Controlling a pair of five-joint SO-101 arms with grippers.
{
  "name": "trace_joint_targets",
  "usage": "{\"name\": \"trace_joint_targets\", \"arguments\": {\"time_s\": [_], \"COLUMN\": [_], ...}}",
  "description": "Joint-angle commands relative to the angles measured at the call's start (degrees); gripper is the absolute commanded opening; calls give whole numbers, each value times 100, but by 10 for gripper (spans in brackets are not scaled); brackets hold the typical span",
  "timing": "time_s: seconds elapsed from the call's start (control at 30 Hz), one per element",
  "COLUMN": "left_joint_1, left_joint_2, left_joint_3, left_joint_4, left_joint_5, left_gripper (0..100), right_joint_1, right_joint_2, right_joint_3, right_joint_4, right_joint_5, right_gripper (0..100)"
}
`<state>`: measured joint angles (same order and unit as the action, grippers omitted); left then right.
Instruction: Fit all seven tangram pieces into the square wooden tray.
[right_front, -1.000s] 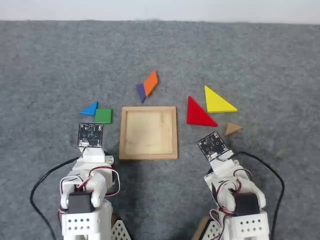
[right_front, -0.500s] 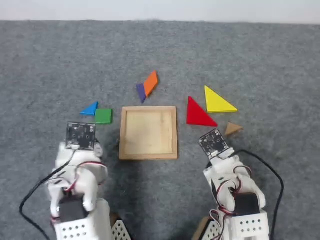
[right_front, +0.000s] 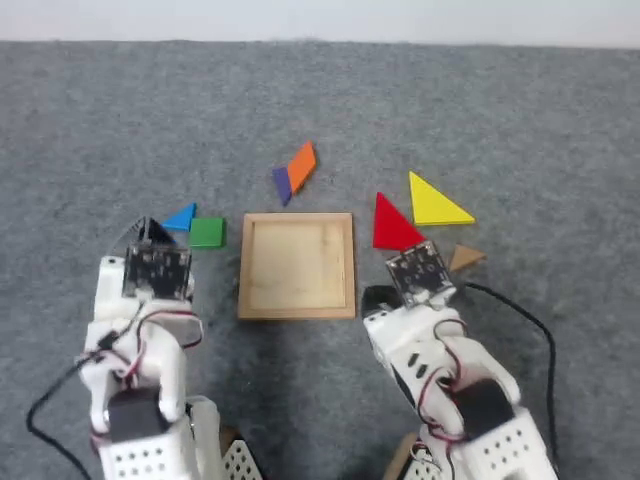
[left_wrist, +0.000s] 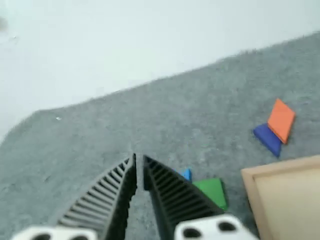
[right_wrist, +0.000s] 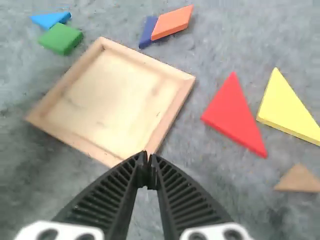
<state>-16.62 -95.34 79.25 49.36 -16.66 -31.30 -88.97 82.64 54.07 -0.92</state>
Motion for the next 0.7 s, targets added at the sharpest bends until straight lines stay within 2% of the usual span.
{"name": "trace_joint_targets", "arguments": {"time_s": [0.0, 0.2, 0.33, 0.5, 0.67], "left_joint_1": [79, 44, -264, -589, -475], "left_joint_2": [2031, 5064, 6664, 8220, 9037], "left_joint_3": [-1191, -3292, -4259, -4884, -5358], "left_joint_4": [-246, 519, 809, 747, 914], "left_joint_5": [-44, -123, -800, -1530, -1987], "left_gripper": [77, 85, 125, 242, 251], "right_joint_1": [13, 22, 22, 13, 13], "right_joint_2": [734, 804, 690, 444, 233], "right_joint_3": [26, 88, 290, 387, 484], "right_joint_4": [-523, -505, -514, -505, -497], "right_joint_5": [-35, -26, -26, -26, -26], "right_gripper": [13, 13, 13, 13, 13]}}
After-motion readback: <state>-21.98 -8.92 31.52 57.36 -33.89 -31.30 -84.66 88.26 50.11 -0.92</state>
